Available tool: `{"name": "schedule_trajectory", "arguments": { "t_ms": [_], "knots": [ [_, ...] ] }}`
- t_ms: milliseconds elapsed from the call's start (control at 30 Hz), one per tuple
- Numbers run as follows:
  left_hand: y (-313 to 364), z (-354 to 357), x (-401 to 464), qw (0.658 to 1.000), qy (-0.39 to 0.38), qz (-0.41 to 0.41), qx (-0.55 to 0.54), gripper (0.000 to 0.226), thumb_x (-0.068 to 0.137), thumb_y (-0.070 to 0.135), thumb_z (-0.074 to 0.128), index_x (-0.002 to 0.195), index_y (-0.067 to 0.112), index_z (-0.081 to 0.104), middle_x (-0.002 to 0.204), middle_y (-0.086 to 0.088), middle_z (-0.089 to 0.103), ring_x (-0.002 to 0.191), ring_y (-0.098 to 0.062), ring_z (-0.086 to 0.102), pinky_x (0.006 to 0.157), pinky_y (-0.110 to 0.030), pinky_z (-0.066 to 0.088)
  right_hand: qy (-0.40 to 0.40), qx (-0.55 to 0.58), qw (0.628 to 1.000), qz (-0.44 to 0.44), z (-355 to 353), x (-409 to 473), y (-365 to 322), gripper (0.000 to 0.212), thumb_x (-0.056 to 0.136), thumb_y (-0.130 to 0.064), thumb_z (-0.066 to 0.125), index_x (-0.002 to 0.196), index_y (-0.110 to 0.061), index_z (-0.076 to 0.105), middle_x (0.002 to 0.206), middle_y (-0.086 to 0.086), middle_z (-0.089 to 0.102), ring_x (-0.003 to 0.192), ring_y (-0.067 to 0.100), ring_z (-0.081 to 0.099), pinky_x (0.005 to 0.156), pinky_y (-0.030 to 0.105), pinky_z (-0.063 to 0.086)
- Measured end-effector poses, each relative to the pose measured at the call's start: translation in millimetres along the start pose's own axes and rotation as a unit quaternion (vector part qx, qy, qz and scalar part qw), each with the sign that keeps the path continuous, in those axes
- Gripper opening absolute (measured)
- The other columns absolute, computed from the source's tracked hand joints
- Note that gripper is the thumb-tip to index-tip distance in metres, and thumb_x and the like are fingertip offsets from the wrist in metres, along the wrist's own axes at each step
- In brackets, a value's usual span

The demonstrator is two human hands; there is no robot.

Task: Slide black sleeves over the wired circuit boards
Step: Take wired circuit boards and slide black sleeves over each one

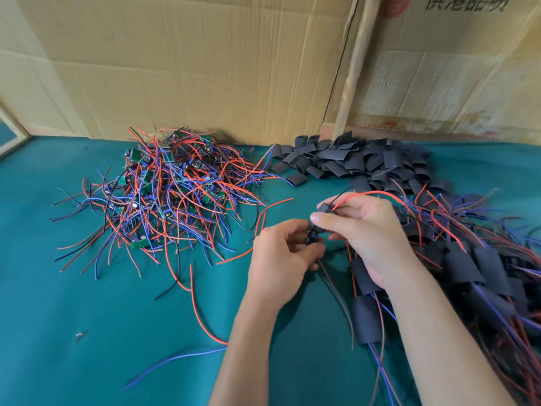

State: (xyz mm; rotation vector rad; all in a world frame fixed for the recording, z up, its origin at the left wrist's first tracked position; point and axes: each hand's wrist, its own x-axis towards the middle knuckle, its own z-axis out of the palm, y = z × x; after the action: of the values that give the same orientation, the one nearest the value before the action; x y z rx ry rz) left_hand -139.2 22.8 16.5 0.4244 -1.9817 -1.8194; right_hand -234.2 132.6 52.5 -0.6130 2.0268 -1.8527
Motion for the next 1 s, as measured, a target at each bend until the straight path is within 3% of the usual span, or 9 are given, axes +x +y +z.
{"name": "schedule_trajectory", "arguments": {
  "t_ms": [167,300,500,700,800,933,1000],
  "knots": [
    [-2,0,2,1.000,0.009,-0.003,-0.010,0.044,0.088,-0.018,0.057,0.123,0.008,0.062,0.098,-0.011,0.075,0.080,-0.018,0.076,0.066,-0.027,0.059,0.019,-0.004,1.000,0.024,-3,1,1,0.014,0.080,-0.005,0.081,0.090,-0.006,0.071,0.074,0.003,0.074,0.069,0.011,0.069,0.056,0.019,0.050],
    [-2,2,2,0.999,0.028,0.019,-0.015,0.032,0.090,-0.017,0.054,0.107,0.006,0.068,0.101,-0.009,0.074,0.083,-0.016,0.076,0.066,-0.027,0.060,0.037,0.037,0.997,0.053,-6,2,1,0.014,0.083,-0.002,0.078,0.095,-0.005,0.071,0.087,0.014,0.077,0.076,0.018,0.071,0.058,0.022,0.050],
    [1,0,1,0.994,0.055,0.020,-0.089,0.028,0.090,-0.015,0.060,0.091,0.011,0.071,0.078,0.009,0.067,0.081,-0.019,0.077,0.061,-0.023,0.058,0.013,0.099,0.992,0.073,-6,0,-3,0.016,0.087,-0.003,0.075,0.102,0.000,0.069,0.089,0.017,0.072,0.071,0.020,0.065,0.058,0.023,0.051],
    [8,-5,-1,0.978,0.059,-0.023,-0.201,0.016,0.088,-0.006,0.069,0.092,0.009,0.073,0.084,-0.004,0.076,0.076,-0.017,0.074,0.057,-0.020,0.053,-0.055,0.179,0.978,0.086,-7,-4,-10,0.021,0.074,-0.018,0.079,0.091,-0.008,0.072,0.086,0.012,0.073,0.067,0.017,0.067,0.058,0.021,0.055],
    [10,-5,-2,0.984,0.092,-0.019,-0.149,0.014,0.085,-0.005,0.074,0.086,0.009,0.072,0.080,-0.003,0.075,0.072,-0.015,0.072,0.053,-0.021,0.052,-0.083,0.109,0.988,0.070,-4,-5,-7,0.006,0.088,-0.013,0.075,0.092,-0.009,0.074,0.087,0.012,0.074,0.072,0.019,0.069,0.061,0.022,0.053],
    [6,-4,-1,0.990,0.134,0.003,-0.042,0.013,0.083,0.004,0.079,0.078,0.011,0.069,0.073,-0.008,0.072,0.062,-0.017,0.065,0.049,-0.027,0.050,-0.106,0.049,0.990,0.074,4,-6,-7,0.004,0.091,-0.016,0.073,0.091,-0.014,0.077,0.086,0.008,0.076,0.079,0.024,0.072,0.072,0.034,0.050],
    [5,-4,0,0.991,0.136,0.011,-0.011,0.012,0.082,0.007,0.080,0.079,0.011,0.069,0.071,-0.011,0.071,0.059,-0.023,0.063,0.049,-0.028,0.049,-0.103,0.043,0.991,0.077,6,-6,-8,0.005,0.092,-0.013,0.071,0.089,-0.014,0.076,0.082,0.005,0.075,0.074,0.020,0.071,0.071,0.033,0.050]
  ]
}}
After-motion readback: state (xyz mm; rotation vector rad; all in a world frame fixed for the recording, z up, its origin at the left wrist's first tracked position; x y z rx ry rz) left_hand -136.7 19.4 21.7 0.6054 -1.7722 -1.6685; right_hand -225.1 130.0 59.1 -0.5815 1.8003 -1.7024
